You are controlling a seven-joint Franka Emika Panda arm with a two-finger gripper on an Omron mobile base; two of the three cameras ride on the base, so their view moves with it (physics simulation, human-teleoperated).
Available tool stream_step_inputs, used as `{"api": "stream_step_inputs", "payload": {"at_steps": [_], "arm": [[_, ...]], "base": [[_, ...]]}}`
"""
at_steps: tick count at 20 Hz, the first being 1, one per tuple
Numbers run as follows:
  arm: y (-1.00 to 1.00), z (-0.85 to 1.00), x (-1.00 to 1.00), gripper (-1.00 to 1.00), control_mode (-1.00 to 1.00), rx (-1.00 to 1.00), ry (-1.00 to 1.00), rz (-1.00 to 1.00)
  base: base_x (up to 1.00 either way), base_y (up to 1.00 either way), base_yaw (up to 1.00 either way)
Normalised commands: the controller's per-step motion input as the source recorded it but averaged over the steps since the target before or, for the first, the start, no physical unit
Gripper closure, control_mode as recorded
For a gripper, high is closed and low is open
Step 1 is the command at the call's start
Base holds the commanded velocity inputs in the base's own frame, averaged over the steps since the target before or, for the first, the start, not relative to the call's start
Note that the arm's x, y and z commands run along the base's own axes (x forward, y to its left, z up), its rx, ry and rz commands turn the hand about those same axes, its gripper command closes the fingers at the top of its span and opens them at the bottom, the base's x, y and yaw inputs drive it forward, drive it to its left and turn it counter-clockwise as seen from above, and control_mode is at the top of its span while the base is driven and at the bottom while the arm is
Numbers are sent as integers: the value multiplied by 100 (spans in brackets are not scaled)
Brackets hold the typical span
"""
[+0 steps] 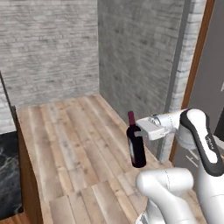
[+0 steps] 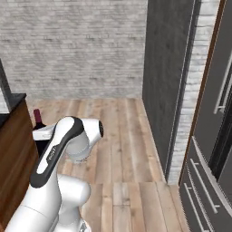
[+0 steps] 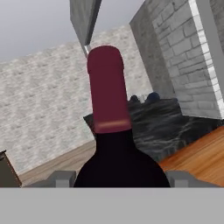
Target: There is a wine glass and glass cup on the dining counter. Place the wine bottle next to the wine glass and the juice bottle next to the glass cup.
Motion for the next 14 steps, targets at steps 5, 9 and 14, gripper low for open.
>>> {"api": "stream_step_inputs", "payload": {"at_steps": [5, 9, 14], "arm": [[0, 0, 0, 100, 100, 0, 0, 0], [0, 0, 0, 100, 100, 0, 0, 0], [0, 0, 0, 100, 100, 0, 0, 0]], "base": [[89, -25, 1], [91, -17, 3], [90, -12, 8]]}}
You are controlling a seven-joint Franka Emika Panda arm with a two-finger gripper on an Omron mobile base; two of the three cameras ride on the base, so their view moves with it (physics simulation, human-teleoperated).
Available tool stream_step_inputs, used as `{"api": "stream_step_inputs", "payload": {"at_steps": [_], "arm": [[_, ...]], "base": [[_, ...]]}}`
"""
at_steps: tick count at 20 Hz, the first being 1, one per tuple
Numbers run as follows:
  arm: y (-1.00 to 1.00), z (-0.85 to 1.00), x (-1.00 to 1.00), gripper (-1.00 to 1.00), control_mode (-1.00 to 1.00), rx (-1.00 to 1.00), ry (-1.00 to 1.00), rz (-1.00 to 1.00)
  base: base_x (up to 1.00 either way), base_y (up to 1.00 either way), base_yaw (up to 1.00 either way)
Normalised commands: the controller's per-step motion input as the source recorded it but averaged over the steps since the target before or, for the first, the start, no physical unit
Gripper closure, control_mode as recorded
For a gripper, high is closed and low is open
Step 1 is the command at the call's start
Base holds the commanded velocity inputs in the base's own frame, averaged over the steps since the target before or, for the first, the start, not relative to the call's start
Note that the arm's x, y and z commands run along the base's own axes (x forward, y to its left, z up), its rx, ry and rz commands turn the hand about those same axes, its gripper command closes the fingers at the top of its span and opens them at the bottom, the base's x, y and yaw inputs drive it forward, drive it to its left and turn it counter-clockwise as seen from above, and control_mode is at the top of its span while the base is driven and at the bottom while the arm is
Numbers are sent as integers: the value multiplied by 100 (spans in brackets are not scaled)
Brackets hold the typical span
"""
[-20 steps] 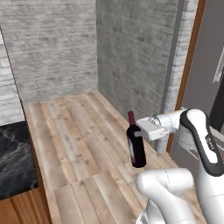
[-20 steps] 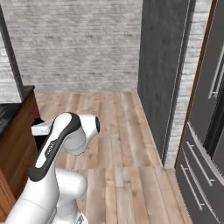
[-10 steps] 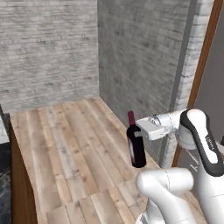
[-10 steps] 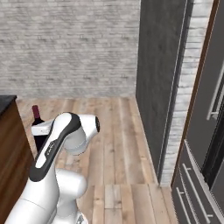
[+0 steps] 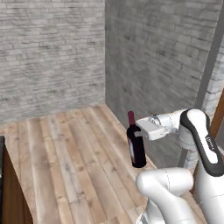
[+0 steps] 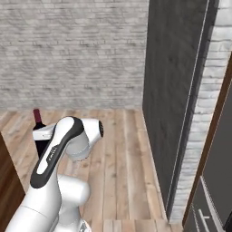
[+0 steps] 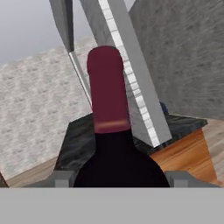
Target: There is a wine glass and glass cup on the dining counter. Place the wine bottle next to the wine glass and the juice bottle next to the glass cup.
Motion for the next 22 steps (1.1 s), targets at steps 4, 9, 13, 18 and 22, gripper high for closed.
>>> {"api": "stream_step_inputs", "payload": {"at_steps": [4, 9, 13, 18, 22], "arm": [[0, 0, 0, 100, 100, 0, 0, 0], [0, 0, 0, 100, 100, 0, 0, 0], [0, 0, 0, 100, 100, 0, 0, 0], [0, 0, 0, 100, 100, 0, 0, 0], [0, 0, 0, 100, 100, 0, 0, 0]], "base": [[87, -8, 15], [84, -9, 20], [81, -9, 29], [78, -9, 34], [74, -7, 42]]}}
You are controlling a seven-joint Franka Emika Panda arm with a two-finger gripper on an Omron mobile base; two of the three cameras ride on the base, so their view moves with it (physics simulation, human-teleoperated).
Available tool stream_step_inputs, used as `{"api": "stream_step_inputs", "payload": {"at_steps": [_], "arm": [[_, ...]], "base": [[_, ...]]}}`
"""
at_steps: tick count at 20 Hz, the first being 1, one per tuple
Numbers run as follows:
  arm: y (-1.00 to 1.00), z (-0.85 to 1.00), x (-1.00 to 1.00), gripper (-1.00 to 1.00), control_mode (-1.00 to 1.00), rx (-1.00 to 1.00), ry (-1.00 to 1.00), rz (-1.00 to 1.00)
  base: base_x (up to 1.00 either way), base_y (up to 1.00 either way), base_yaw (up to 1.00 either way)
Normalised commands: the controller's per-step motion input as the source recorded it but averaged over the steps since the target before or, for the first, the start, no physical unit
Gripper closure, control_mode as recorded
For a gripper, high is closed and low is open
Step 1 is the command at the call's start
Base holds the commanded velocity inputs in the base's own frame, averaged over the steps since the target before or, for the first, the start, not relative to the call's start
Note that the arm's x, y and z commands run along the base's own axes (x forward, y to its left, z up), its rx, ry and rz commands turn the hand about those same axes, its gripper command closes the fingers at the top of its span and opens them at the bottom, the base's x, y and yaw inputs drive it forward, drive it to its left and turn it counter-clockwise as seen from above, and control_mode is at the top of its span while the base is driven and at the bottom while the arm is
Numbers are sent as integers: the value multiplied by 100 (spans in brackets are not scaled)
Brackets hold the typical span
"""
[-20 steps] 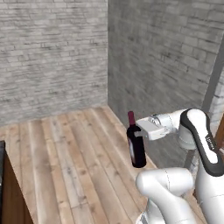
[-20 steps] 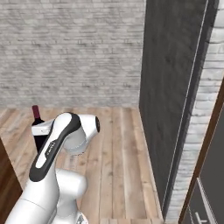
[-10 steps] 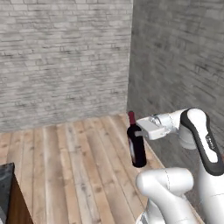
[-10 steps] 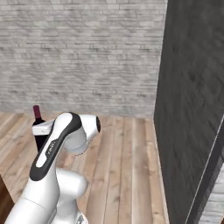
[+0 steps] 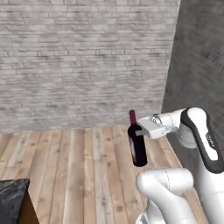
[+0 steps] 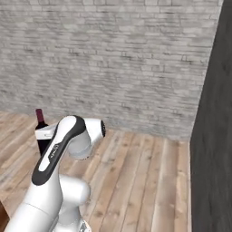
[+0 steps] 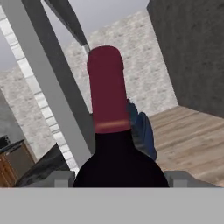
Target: There is a wine glass and glass cup on the dining counter. Place the wine bottle next to the wine glass and the juice bottle next to the glass cup.
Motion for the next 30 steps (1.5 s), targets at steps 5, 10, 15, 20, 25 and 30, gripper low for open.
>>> {"api": "stream_step_inputs", "payload": {"at_steps": [5, 10, 15, 20, 25, 30], "arm": [[0, 0, 0, 100, 100, 0, 0, 0], [0, 0, 0, 100, 100, 0, 0, 0], [0, 0, 0, 100, 100, 0, 0, 0], [0, 0, 0, 100, 100, 0, 0, 0], [0, 0, 0, 100, 100, 0, 0, 0], [0, 0, 0, 100, 100, 0, 0, 0]], "base": [[69, -6, 50], [65, -4, 55], [59, -1, 65], [58, -1, 66], [60, -1, 63], [65, -11, 51]]}}
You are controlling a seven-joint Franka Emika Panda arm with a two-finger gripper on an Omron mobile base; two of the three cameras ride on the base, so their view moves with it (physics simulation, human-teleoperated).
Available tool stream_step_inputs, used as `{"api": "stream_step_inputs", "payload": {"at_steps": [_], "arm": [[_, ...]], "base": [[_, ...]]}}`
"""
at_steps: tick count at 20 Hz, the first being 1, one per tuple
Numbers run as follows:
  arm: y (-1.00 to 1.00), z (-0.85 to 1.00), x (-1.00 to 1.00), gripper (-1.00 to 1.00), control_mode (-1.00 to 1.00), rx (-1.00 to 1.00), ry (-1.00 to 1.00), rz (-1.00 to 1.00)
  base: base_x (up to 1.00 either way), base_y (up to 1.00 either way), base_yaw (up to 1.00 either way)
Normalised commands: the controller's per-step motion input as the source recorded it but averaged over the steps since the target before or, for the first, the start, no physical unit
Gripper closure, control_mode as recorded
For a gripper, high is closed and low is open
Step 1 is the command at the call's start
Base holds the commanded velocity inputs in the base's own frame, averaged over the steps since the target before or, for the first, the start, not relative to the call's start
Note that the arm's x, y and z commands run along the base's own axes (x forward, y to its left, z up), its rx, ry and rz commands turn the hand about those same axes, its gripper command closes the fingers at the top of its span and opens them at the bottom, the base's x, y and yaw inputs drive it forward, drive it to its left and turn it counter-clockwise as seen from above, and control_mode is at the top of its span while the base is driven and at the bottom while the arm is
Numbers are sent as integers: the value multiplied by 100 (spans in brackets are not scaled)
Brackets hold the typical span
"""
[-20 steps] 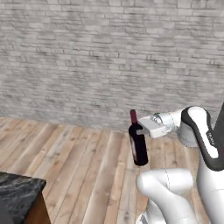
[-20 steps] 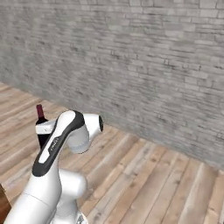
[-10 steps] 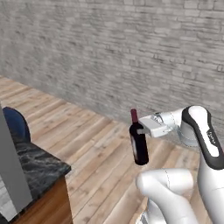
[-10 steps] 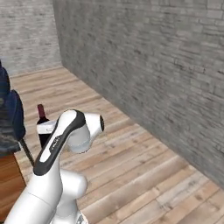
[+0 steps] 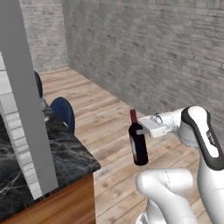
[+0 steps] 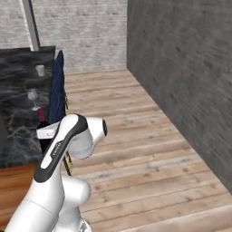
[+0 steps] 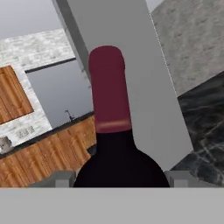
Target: There is a wine glass and glass cup on the dining counter. Place the wine bottle next to the wine glass and the juice bottle next to the glass cup.
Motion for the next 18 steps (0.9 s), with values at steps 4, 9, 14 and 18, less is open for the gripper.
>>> {"api": "stream_step_inputs", "payload": {"at_steps": [4, 9, 14, 18], "arm": [[0, 0, 0, 100, 100, 0, 0, 0], [0, 0, 0, 100, 100, 0, 0, 0], [0, 0, 0, 100, 100, 0, 0, 0], [0, 0, 0, 100, 100, 0, 0, 0]], "base": [[65, -20, 39], [47, -35, 29], [43, -37, 29], [39, -32, 41]]}}
